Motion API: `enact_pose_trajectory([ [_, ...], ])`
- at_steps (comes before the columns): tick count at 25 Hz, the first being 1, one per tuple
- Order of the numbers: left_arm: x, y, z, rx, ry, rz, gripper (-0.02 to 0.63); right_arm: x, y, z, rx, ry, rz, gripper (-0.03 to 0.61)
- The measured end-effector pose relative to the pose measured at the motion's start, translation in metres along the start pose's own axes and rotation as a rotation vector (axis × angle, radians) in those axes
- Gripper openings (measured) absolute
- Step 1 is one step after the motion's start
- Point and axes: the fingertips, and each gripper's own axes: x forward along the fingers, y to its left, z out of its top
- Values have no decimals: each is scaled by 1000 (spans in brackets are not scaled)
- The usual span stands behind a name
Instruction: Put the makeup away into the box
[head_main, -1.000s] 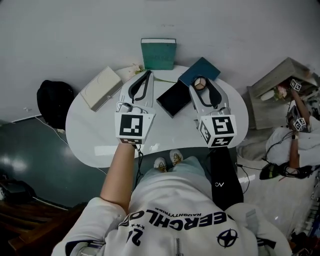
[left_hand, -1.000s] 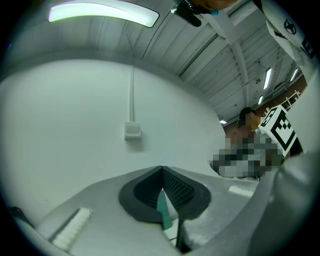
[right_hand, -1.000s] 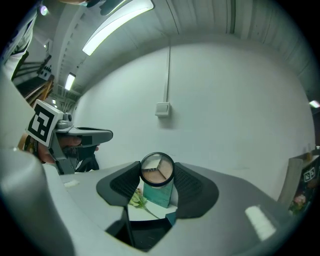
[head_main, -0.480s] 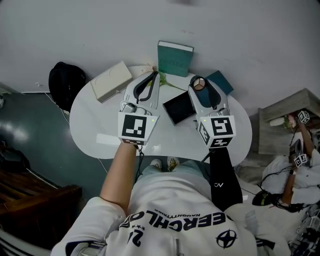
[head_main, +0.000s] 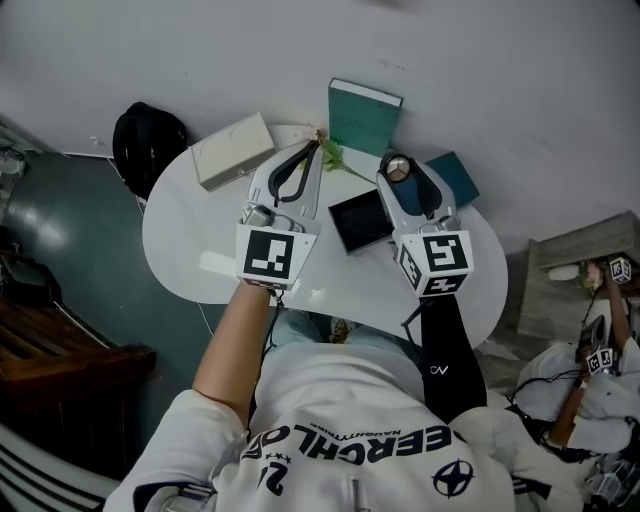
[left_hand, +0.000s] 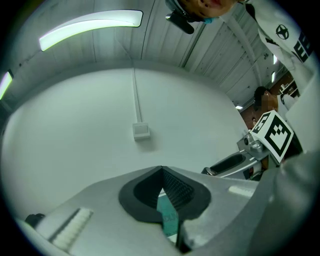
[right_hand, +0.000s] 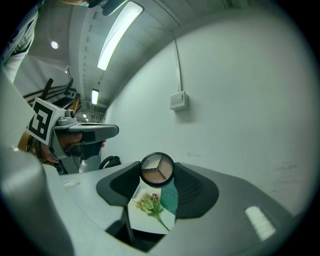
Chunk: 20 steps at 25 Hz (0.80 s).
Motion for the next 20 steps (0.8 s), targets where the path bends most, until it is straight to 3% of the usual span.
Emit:
enact_pose_trajectory([
  [3, 3, -3, 3, 29, -18, -25, 5, 5, 1, -3, 3, 5, 11, 245],
  [12, 4, 0, -9, -17, 4, -11, 5, 18, 3, -18, -26, 49, 31, 245],
  [20, -2, 9, -16, -5, 18, 5, 5, 44, 23, -99, -28, 266, 88, 245],
])
